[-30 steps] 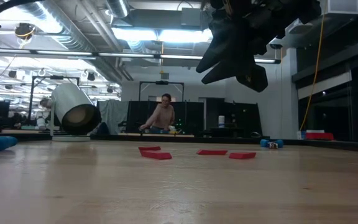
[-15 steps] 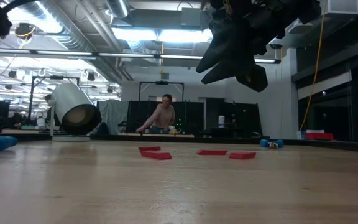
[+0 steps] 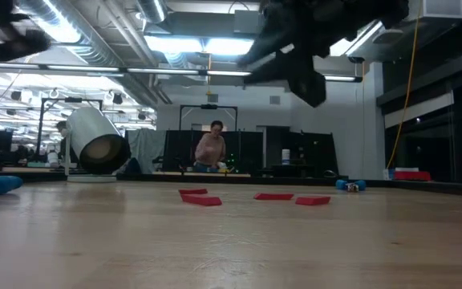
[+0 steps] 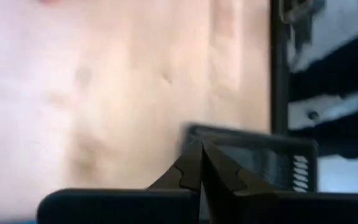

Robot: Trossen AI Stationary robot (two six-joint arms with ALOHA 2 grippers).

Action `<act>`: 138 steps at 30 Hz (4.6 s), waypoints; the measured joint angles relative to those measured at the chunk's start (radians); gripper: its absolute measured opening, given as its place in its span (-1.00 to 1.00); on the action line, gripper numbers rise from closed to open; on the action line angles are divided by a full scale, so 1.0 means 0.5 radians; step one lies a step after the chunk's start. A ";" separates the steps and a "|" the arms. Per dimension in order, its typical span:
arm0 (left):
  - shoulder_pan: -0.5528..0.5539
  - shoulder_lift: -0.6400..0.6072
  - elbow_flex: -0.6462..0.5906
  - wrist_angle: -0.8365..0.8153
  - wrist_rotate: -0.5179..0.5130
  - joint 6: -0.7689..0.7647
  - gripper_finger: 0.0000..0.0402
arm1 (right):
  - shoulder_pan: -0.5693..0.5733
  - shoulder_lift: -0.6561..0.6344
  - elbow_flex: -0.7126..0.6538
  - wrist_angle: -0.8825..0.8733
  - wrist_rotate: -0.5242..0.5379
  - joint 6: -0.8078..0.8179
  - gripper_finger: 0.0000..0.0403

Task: Pick & Place School Supplies
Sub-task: Put the red eraser into the black basket

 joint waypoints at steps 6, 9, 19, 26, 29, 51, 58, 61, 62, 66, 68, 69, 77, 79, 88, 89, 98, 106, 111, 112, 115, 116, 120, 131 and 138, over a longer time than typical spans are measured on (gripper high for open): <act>0.511 -0.200 -0.014 -0.166 -0.212 0.224 -0.99 | -0.205 -0.049 0.000 -0.034 0.072 0.053 -0.47; 0.829 -0.176 -0.051 -0.055 0.052 0.401 -0.96 | -0.304 -0.110 0.000 -0.051 -0.007 0.032 -0.47; 1.317 0.303 0.082 0.330 0.555 0.774 -0.52 | -0.259 -0.226 0.000 -0.927 -0.250 -0.211 -0.47; 1.373 0.410 0.171 0.381 0.345 1.086 -0.33 | -0.202 -0.070 -0.003 -1.198 -0.328 -0.317 -0.47; 1.369 0.410 0.172 0.311 0.088 1.021 -0.31 | -0.168 -0.068 -0.068 -1.203 -0.350 -0.272 -0.47; 1.576 0.898 0.081 0.771 0.521 0.060 -0.31 | 0.194 -0.811 -0.216 -1.231 0.464 0.432 -0.47; 1.653 0.893 0.081 0.764 0.431 0.025 -0.31 | 0.250 -0.837 -0.216 -1.252 0.491 0.441 -0.47; 1.676 0.892 0.081 0.762 0.433 0.025 -0.31 | 0.266 -0.838 -0.216 -1.273 0.504 0.456 -0.47; 1.677 0.892 0.081 0.760 0.440 0.025 -0.31 | 0.271 -0.838 -0.216 -1.275 0.504 0.459 -0.47; 1.675 0.897 0.081 0.757 0.499 0.025 -0.31 | 0.288 -0.838 -0.216 -1.282 0.521 0.462 -0.47; 1.674 0.921 0.082 0.758 0.530 0.025 -0.31 | 0.297 -0.838 -0.216 -1.282 0.542 0.463 -0.47; 1.675 0.936 0.082 0.750 0.538 0.025 -0.31 | 0.298 -0.838 -0.216 -1.282 0.544 0.463 -0.47; 1.674 1.005 0.086 0.758 0.507 0.024 -0.31 | 0.298 -0.838 -0.216 -1.288 0.556 0.471 -0.47; 1.674 1.010 0.087 0.741 0.497 0.044 -0.31 | 0.298 -0.838 -0.216 -1.288 0.556 0.472 -0.47; 1.670 1.015 0.088 0.705 0.409 0.035 -0.31 | 0.298 -0.839 -0.216 -1.288 0.565 0.476 -0.47; 1.665 1.021 0.096 0.696 0.397 0.015 -0.31 | 0.298 -0.839 -0.216 -1.288 0.571 0.476 -0.47; 1.488 1.186 0.342 0.398 0.111 0.071 -0.44 | 0.296 -0.839 -0.216 -1.288 0.609 0.479 -0.47; 1.468 1.218 0.458 0.244 -0.027 0.048 -0.48 | 0.297 -0.839 -0.216 -1.288 0.593 0.485 -0.47; 1.444 1.222 0.459 0.188 -0.095 -0.039 -0.51 | 0.298 -0.839 -0.216 -1.288 0.593 0.484 -0.47; 1.439 1.222 0.459 0.188 -0.111 -0.040 -0.54 | 0.298 -0.839 -0.216 -1.288 0.594 0.484 -0.47; 1.438 1.191 0.453 0.211 -0.091 -0.026 -0.68 | 0.308 -0.839 -0.216 -1.288 0.605 0.484 -0.47; 1.437 1.177 0.452 0.212 -0.090 -0.016 -0.73 | 0.313 -0.839 -0.216 -1.287 0.608 0.484 -0.47; 1.450 1.089 0.443 0.155 -0.098 -0.009 -0.92 | 0.347 -0.839 -0.216 -1.288 0.639 0.510 -0.47; 1.521 0.914 0.446 0.112 0.208 0.085 -0.99 | 0.413 -0.839 -0.216 -1.288 0.754 0.590 -0.47; 1.482 0.777 0.447 -0.047 0.330 0.114 -0.99 | 0.466 -0.839 -0.217 -1.288 0.803 0.676 -0.47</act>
